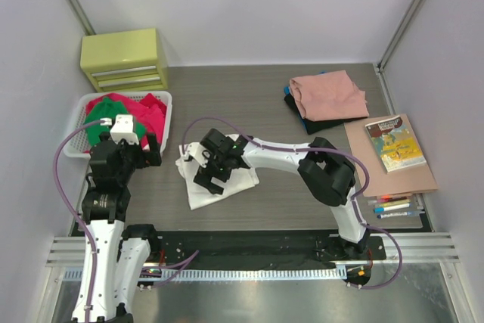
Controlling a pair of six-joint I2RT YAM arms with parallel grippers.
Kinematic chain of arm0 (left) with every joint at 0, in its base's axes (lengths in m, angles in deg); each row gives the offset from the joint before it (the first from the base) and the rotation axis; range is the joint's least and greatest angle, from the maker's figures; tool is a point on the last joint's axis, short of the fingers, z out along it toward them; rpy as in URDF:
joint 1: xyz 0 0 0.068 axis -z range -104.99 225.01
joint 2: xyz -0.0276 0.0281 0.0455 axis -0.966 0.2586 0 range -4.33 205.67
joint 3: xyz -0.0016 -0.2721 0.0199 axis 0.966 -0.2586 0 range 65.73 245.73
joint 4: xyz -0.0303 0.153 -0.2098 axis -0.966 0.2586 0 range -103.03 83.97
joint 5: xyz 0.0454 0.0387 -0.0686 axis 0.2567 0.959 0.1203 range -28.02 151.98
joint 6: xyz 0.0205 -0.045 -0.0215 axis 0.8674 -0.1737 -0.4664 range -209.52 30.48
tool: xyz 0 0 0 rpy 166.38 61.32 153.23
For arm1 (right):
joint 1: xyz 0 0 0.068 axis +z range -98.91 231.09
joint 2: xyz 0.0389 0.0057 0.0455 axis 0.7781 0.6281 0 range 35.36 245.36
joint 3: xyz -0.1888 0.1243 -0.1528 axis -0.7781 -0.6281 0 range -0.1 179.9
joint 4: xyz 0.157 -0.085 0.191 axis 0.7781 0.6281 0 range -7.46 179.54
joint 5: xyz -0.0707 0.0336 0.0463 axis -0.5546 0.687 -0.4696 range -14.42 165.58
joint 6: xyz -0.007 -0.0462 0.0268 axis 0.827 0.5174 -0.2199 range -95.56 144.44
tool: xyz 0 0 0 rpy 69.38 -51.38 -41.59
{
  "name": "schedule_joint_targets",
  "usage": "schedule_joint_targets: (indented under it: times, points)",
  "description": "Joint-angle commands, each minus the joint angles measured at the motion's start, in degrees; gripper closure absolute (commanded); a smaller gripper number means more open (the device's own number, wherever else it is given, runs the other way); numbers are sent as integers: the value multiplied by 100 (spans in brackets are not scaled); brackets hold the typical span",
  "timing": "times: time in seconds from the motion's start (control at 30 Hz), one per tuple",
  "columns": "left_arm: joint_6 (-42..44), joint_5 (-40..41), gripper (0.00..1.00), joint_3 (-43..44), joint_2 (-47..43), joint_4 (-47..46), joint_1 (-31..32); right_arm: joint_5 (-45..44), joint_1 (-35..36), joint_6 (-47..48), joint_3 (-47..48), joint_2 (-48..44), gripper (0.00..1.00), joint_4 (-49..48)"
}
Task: Fold and stack the t-shirts
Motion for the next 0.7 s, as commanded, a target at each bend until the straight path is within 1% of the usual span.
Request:
schedule_joint_targets:
  times: [0.0, 0.03, 0.13, 0.43, 0.57, 0.67]
  points:
    - [56, -124, 0, -12, -38, -1, -40, 4, -8, -127, -101, 248, 0, -220]
    - [56, -133, 0, -3, -38, 7, -40, -249, -8, -109, -101, 257, 0, -246]
    - [64, -168, 0, -12, -38, -1, -40, -654, -87, -240, -57, 380, 0, -422]
    - [73, -177, 0, 6, -56, 42, -40, -576, -596, -592, 408, 854, 0, -563]
    - [73, -195, 0, 6, -56, 51, -40, -507, -939, -680, 479, 881, 0, -589]
    - [73, -230, 0, 14, -47, 51, -49, -436, -1124, -750, 348, 759, 0, -650]
